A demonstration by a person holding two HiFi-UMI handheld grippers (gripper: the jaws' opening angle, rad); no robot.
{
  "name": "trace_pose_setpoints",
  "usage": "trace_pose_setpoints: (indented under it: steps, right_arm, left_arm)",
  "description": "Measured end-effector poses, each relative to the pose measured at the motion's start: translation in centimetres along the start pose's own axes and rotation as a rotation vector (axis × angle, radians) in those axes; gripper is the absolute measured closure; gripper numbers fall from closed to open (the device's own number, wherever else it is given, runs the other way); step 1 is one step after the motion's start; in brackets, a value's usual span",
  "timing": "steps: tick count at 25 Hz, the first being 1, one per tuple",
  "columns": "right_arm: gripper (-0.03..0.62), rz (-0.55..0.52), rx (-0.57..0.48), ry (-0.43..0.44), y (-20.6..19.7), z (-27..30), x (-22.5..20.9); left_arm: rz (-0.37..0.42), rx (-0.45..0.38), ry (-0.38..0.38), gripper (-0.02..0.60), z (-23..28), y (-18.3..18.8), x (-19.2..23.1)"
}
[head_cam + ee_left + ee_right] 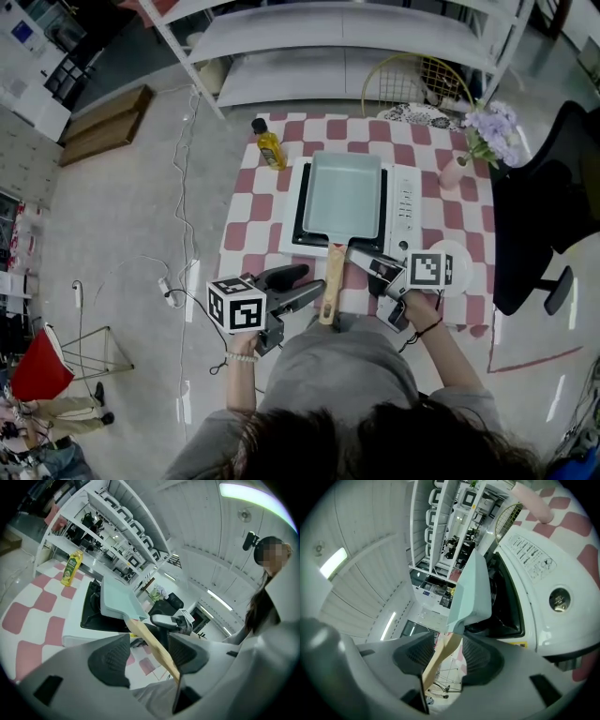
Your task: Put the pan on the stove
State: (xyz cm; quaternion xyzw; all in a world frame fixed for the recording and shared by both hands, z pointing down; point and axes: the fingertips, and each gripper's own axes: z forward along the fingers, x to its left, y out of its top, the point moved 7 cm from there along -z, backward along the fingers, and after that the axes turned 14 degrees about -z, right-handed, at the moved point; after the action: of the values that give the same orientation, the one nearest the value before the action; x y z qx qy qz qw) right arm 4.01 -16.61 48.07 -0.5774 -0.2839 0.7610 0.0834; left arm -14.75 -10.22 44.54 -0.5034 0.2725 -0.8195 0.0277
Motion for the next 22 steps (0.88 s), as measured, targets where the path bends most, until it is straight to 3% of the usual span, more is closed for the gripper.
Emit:
trace_pose_setpoints:
  steps: [3, 6, 15, 22]
  right_arm:
    - [0.413, -0.039, -0.003, -0.001, 0.1, -0.3, 0.5]
    - [0.479, -0.089, -0.001, -0.012, 0.4, -0.6, 0.9]
    - [0.524, -0.256, -0.025, -0.035, 1.5, -1.6, 1.8]
    - [0.556, -0.390, -0.067, -0.041, 2.5, -2.4, 2.5]
  left_arm:
    - [0.033, -0.036, 0.017, 0.317, -0.3, 0.0, -0.5]
    - [0.068, -0.082, 0.028, 0.383, -0.5, 0.2, -1.0]
    - [0.165, -0.191, 0.099, 0.504, -0.9, 0.3, -2.0]
    - [0.226, -0.245, 0.135, 0.538, -0.8, 0.2, -2.4]
